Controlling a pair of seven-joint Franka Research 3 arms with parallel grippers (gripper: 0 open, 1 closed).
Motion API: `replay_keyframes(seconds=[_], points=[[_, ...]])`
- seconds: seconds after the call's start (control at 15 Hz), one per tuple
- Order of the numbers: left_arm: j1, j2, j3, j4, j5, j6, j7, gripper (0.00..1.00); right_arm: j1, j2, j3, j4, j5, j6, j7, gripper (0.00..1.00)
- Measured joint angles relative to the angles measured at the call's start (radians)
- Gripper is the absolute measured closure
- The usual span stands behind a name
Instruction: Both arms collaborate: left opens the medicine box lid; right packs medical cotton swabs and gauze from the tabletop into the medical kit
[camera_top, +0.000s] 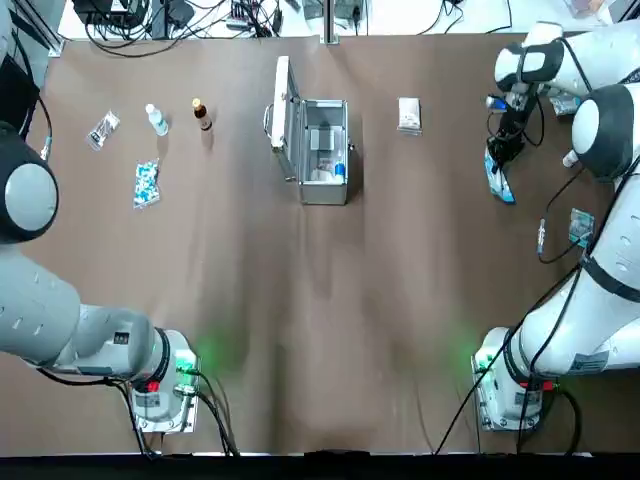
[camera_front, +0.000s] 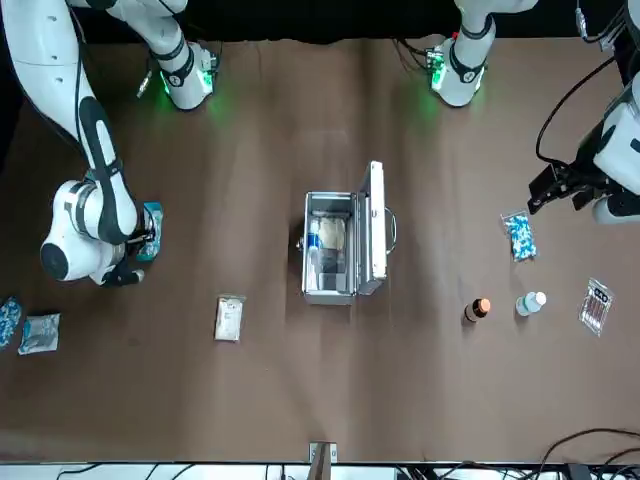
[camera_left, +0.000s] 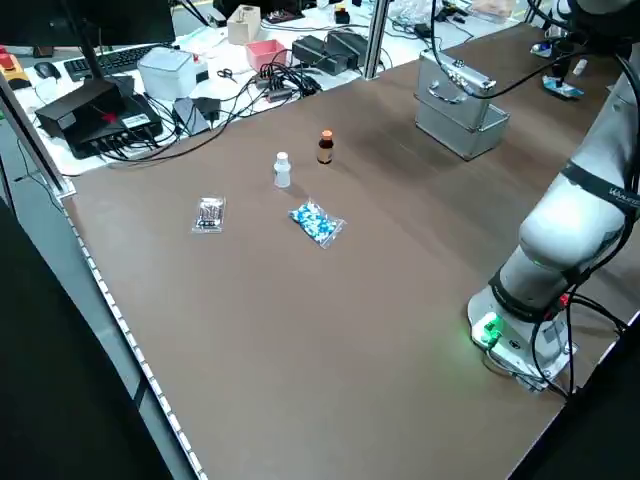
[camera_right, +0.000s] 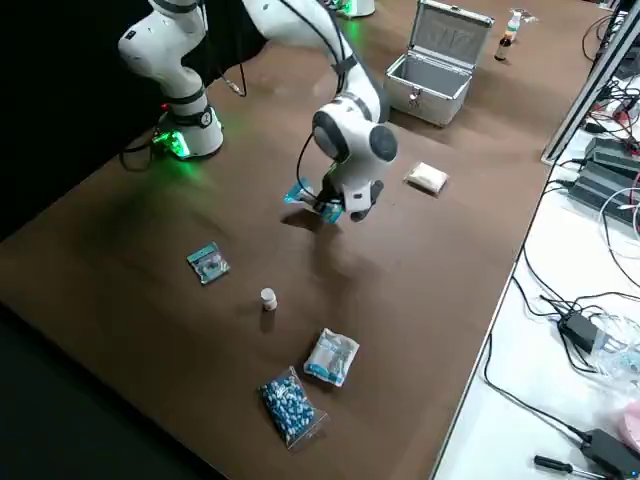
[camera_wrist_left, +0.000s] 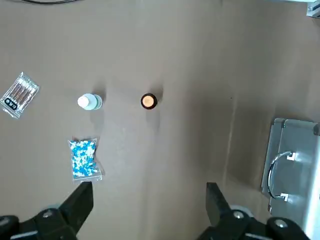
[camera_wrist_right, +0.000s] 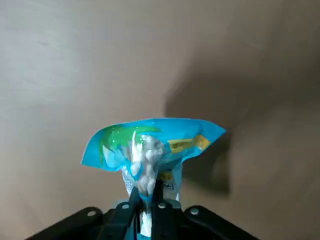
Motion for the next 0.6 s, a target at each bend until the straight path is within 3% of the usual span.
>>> replay_keyframes(seconds=[0.2,0.33,0.6], points=[[0.0,0.0,0.0,0.0,0.0,0.0,0.0,0.0,0.079,-0.033,0.01,0.083,0.031,-0.1,0.064,0.9],[0.0,0.001,0.0,0.0,0.0,0.0,0.0,0.0,0.155,-0.062,0.015,0.146,0.113,-0.174,0.144,0.9],[0.0,0.008,0.0,0.0,0.0,0.0,0.0,0.0,0.335,-0.098,0.02,0.273,0.254,-0.205,0.399,0.9]])
